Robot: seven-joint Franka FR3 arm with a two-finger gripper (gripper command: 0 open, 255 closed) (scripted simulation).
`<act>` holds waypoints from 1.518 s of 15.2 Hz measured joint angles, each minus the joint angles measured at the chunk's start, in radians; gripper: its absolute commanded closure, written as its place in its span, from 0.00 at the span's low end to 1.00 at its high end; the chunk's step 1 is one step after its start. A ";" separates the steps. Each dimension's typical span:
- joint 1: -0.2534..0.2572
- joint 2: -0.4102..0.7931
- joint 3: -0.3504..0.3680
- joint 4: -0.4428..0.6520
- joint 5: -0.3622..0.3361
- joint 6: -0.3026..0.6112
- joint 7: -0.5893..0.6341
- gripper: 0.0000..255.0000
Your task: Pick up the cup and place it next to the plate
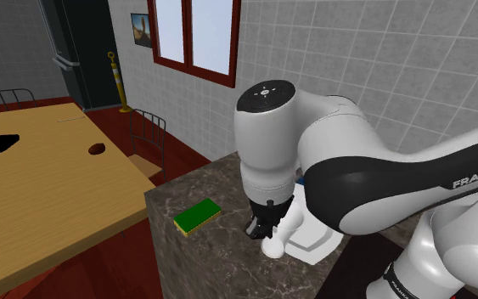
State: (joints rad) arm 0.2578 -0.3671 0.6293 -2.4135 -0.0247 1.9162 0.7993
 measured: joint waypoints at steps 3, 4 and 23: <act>-0.002 0.018 0.011 -0.025 -0.006 0.040 0.016 1.00; -0.003 0.027 0.016 -0.031 -0.008 0.053 0.023 1.00; -0.004 0.033 0.021 0.004 -0.010 0.025 0.028 0.00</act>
State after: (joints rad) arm 0.2540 -0.3337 0.6501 -2.4093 -0.0343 1.9411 0.8277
